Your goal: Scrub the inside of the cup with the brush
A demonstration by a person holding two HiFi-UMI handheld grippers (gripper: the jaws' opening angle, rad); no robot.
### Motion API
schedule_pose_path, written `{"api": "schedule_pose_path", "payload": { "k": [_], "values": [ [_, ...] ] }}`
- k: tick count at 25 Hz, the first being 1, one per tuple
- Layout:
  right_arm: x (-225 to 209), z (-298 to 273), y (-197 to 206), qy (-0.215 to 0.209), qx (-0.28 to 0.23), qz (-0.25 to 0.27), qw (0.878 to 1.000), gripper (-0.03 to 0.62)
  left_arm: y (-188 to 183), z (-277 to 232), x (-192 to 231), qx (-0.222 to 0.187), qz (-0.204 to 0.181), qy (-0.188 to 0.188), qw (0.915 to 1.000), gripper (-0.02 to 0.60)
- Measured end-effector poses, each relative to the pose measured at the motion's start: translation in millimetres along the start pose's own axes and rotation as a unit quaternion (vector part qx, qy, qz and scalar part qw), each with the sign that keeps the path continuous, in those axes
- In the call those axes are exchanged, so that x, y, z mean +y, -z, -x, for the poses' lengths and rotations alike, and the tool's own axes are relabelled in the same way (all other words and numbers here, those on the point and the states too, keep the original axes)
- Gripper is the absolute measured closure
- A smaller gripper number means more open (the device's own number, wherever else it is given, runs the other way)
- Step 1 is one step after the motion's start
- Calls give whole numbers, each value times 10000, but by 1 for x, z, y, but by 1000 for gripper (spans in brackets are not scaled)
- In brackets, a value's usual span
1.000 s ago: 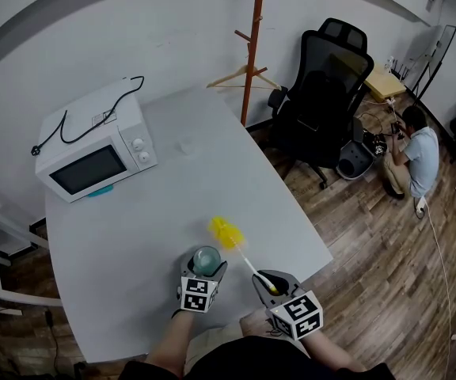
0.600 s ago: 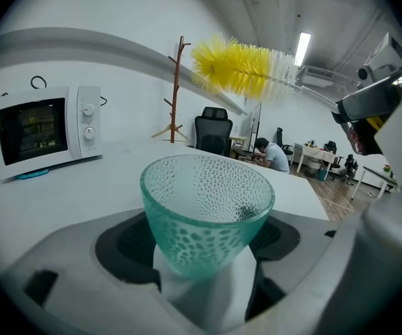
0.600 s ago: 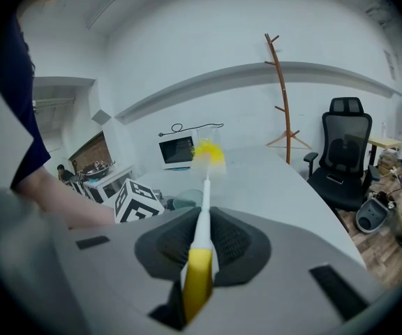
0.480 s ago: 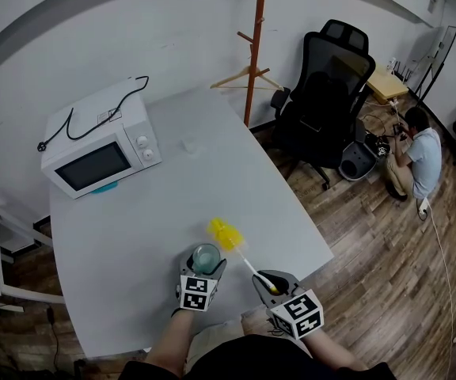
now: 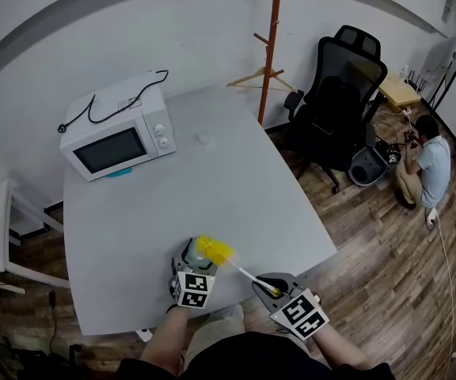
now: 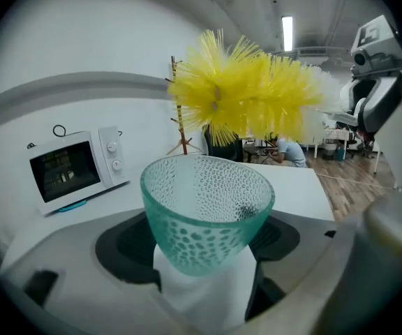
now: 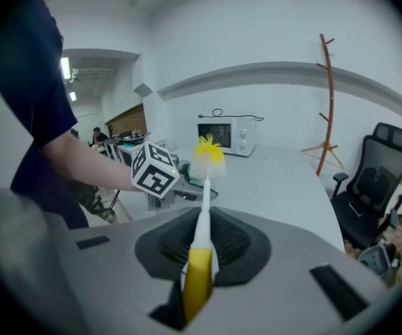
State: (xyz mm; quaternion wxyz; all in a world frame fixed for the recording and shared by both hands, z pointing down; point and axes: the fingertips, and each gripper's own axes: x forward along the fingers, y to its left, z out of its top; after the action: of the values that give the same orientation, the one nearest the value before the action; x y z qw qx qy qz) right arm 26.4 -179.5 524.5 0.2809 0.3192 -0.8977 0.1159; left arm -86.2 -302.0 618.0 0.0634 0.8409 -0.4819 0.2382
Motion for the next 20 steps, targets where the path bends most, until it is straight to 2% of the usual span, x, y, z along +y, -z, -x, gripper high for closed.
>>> {"api": "schedule_pose_path", "payload": {
  "k": [6, 14, 18, 20],
  "values": [
    [22, 13, 13, -105, 556, 1102, 9923, 543, 5, 35, -6, -5, -609, -408, 9973, 194],
    [41, 27, 30, -92, 1021, 1938, 9757, 543, 14, 70, -32, 15, -1234, -601, 9905, 194],
    [44, 34, 33, -95, 1249, 2360, 9636, 543, 17, 79, -45, 59, -1446, -640, 9874, 194],
    [43, 36, 33, -62, 1383, 2673, 9536, 543, 18, 82, -51, 78, -1590, -653, 9851, 195]
  ]
}}
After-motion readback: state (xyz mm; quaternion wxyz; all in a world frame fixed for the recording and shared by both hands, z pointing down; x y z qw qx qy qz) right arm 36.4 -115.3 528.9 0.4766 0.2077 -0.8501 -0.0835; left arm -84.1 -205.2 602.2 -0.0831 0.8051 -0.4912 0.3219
